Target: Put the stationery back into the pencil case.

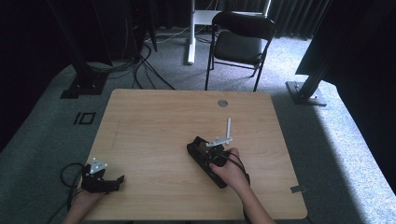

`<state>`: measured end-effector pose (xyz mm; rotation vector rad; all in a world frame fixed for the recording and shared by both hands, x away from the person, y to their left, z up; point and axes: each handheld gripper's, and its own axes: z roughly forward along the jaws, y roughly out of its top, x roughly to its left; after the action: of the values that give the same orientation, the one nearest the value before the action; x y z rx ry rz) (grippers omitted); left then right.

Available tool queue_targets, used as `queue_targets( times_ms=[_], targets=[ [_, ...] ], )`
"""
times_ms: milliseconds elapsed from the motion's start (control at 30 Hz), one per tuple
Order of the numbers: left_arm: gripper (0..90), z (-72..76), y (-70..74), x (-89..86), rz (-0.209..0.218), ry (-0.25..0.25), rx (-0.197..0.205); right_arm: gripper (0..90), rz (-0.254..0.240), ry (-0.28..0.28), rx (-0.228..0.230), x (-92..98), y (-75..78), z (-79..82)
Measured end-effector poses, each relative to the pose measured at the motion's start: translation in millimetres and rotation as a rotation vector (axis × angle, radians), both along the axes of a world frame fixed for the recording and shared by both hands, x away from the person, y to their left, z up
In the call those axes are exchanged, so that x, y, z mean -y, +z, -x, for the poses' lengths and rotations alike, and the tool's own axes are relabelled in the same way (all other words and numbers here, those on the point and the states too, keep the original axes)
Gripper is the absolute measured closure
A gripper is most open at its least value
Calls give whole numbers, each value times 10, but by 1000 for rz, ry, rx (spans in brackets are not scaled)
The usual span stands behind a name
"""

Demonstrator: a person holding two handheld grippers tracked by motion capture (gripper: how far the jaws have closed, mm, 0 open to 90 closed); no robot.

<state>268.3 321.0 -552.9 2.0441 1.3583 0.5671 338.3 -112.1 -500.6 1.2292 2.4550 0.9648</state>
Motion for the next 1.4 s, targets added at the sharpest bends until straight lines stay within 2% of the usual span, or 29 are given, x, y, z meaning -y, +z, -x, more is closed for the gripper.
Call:
queue_targets(
  times_ms=[200,500,733,933,1167,1333,1400],
  targets=[
    [6,0,0,0,0,0,0,789,5,15,-30,-15,-32,-25],
    [6,0,0,0,0,0,0,744,-20,20,-15,38,39,6],
    [6,0,0,0,0,0,0,726,-114,6,50,202,276,77],
    [6,0,-1,1,1,2,1,713,-157,-28,116,375,446,88],
    [6,0,-1,1,1,1,1,709,-177,-89,163,521,515,22],
    [6,0,0,0,0,0,0,686,-175,-145,203,591,508,-48],
    [6,0,0,0,0,0,0,660,-183,-173,204,626,492,-85]
  ],
)
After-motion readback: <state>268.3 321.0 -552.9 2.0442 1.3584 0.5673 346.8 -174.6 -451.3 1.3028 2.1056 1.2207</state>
